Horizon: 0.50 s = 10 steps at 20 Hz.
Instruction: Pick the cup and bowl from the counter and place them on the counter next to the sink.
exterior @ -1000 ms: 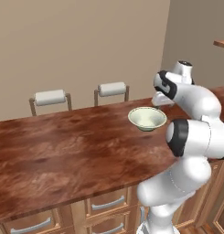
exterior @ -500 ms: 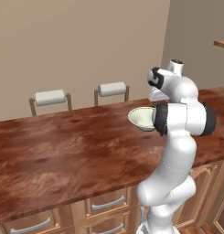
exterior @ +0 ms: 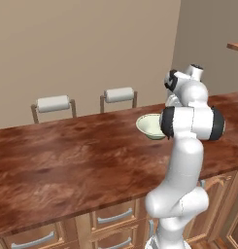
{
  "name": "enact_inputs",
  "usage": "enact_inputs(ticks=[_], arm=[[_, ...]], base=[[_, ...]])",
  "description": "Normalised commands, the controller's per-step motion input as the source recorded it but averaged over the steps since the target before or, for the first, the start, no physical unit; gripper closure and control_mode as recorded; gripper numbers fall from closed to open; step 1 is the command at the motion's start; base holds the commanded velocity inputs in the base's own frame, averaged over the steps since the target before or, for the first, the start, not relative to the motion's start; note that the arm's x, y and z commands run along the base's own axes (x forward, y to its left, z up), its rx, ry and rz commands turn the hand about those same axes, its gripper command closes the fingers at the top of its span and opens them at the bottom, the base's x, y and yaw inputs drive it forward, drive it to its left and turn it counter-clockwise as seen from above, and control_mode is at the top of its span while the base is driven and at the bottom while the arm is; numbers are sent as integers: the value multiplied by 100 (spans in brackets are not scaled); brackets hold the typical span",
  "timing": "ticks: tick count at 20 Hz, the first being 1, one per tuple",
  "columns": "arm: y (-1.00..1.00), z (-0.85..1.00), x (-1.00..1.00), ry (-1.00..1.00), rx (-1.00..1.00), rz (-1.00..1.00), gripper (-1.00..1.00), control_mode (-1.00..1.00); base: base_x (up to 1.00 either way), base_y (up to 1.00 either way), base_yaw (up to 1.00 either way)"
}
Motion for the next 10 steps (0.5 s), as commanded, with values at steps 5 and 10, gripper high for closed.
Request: enact_inputs(ticks=[5,10], arm=[[-8,-51,0,-2,1,15,-100,-100],[0,-44,4,2,0,0,-100,-100]], base=[[0,0,0],[0,0,0]])
